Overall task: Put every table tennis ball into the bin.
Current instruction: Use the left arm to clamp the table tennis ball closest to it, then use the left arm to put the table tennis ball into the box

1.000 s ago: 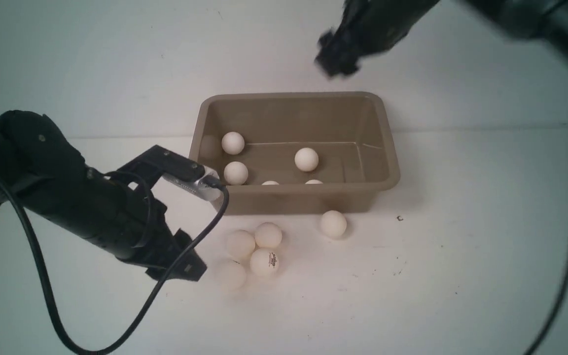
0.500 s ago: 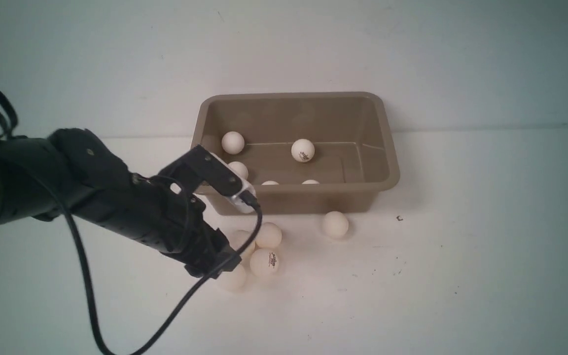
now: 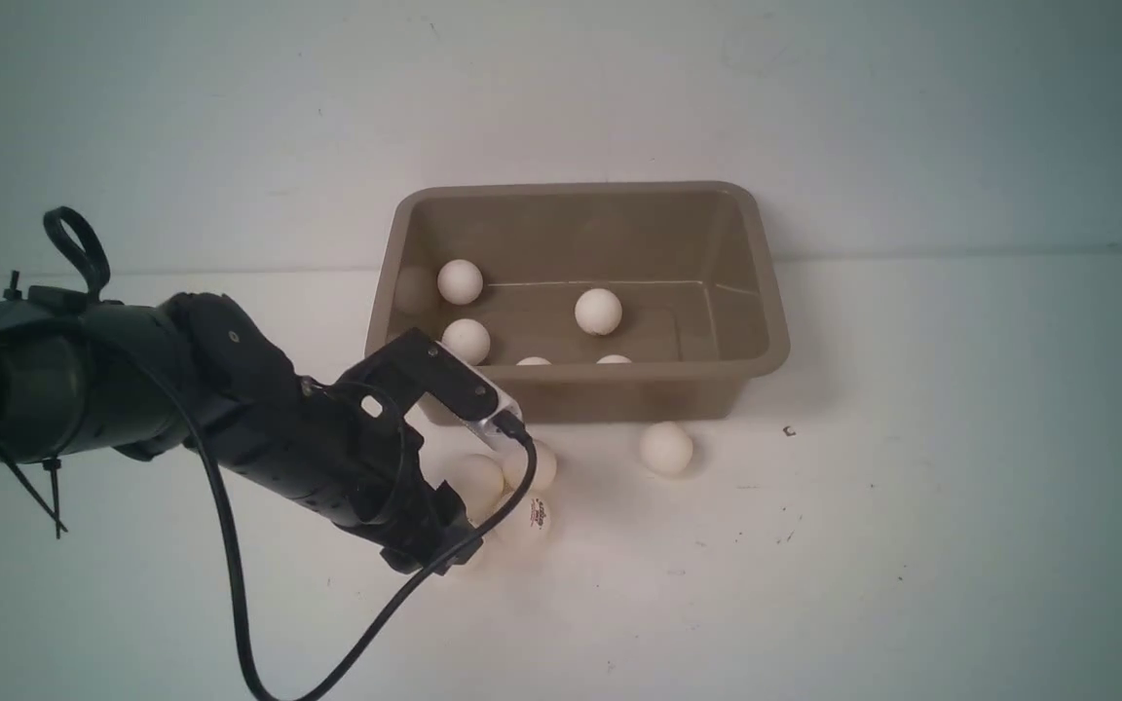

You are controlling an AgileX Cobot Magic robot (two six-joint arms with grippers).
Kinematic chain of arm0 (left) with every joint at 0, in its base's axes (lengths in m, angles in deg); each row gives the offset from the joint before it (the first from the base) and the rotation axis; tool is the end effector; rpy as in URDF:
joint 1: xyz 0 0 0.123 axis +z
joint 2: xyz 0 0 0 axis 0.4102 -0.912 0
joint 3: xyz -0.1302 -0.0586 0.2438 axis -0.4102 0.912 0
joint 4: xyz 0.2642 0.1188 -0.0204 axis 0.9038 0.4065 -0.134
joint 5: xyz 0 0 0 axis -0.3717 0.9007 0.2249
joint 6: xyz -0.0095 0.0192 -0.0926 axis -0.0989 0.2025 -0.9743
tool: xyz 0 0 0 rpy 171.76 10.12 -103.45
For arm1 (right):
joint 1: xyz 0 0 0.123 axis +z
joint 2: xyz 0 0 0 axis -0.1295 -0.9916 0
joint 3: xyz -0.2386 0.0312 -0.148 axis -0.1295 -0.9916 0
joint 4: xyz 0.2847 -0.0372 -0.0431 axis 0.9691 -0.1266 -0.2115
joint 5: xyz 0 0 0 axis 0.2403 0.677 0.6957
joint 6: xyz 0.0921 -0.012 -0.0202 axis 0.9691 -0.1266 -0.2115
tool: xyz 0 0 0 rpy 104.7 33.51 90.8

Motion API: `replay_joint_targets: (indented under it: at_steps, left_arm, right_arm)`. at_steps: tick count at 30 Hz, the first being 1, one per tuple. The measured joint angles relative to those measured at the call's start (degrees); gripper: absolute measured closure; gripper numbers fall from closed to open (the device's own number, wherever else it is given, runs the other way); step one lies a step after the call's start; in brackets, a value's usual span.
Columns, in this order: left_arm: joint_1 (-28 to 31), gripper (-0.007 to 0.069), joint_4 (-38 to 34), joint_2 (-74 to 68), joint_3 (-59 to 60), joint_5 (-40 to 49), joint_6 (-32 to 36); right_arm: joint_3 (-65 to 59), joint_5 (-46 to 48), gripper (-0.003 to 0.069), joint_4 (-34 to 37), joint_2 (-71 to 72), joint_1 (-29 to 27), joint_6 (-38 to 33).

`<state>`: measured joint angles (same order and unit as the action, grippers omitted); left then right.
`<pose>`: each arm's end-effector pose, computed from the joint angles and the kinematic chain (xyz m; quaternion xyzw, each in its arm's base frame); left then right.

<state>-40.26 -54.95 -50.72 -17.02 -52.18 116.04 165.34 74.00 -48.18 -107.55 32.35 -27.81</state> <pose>0.3421 -0.1322 0.1290 0.3619 0.8922 -0.1545 0.2216 0.1873 0.0820 0.5718 -0.3054 0.8027 0.0091 0.5122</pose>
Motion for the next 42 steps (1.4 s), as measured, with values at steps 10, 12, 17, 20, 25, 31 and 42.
replay_joint_targets:
  at_steps: [10,12,17,20,25,31,42]
  left_arm:
    - [0.00,0.0195,-1.65,-2.91,-0.07,-1.03,0.47]
    - [0.00,0.0195,-2.85,-3.61,-0.07,-1.09,1.39]
    - [0.00,0.0196,-7.68,-4.76,-0.07,-1.13,5.13]
    - [0.00,0.0233,-11.48,-5.03,-0.07,-1.54,7.64]
    - [-0.01,0.0272,-11.53,-5.03,-0.07,-2.40,6.66]
    - [-0.07,0.0272,-0.15,-3.79,-0.57,4.97,-4.52]
    - [-0.11,0.0272,15.72,9.34,-5.97,2.12,-19.81]
  right_arm:
    - [-1.10,0.05,0.0197,-1.06,0.30,0.00,0.05]
    - [-1.10,0.05,0.0197,-1.07,0.30,0.00,0.05]
    - [-1.10,0.05,0.0197,-1.30,0.30,0.00,0.05]
    - [-1.10,0.05,0.0197,-1.30,0.30,0.00,0.05]
    - [-1.10,0.05,0.0197,-1.36,0.30,0.00,0.05]
    - [-1.10,0.05,0.0197,-1.74,0.30,0.00,0.05]
    - [-1.10,0.05,0.0197,-3.70,0.34,0.00,0.05]
